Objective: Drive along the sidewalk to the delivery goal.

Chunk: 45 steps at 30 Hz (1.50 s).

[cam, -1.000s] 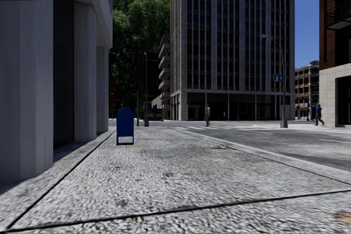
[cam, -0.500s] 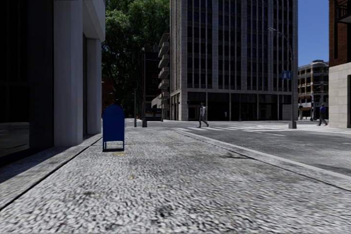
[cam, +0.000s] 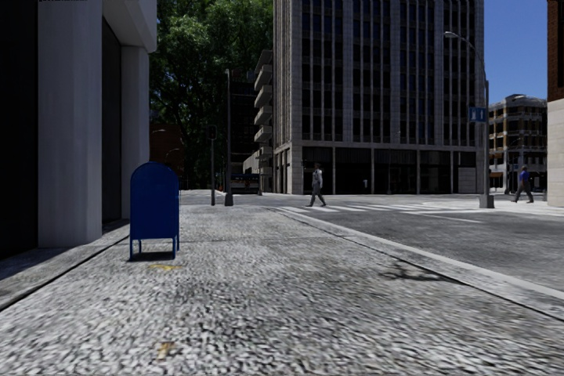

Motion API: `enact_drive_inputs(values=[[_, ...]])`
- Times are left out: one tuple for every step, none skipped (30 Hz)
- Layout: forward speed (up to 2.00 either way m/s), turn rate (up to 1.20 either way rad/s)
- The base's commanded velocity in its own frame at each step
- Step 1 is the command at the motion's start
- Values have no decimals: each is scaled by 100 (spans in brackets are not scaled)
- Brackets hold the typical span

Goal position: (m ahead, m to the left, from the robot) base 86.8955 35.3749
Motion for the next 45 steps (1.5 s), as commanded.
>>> enact_drive_inputs(values=[[200, 0], [200, 0], [200, 0], [200, 0], [200, 0], [200, 0], [200, 0], [200, 0], [200, 0], [200, 4], [200, 13], [200, 13], [200, 15], [200, 15], [200, 15], [200, 15], [200, 15], [200, 15], [200, 15], [200, 15], [200, 15], [200, 16], [200, 18], [200, 21], [200, 21], [200, 28], [200, 33], [200, 40], [200, 44], [200, 45], [200, 45], [200, 45], [200, 45], [200, 45], [200, 45], [200, 45], [200, 45], [200, 45], [200, 45], [200, 45], [200, 45], [200, 45], [200, 45], [200, 15], [200, 4]])
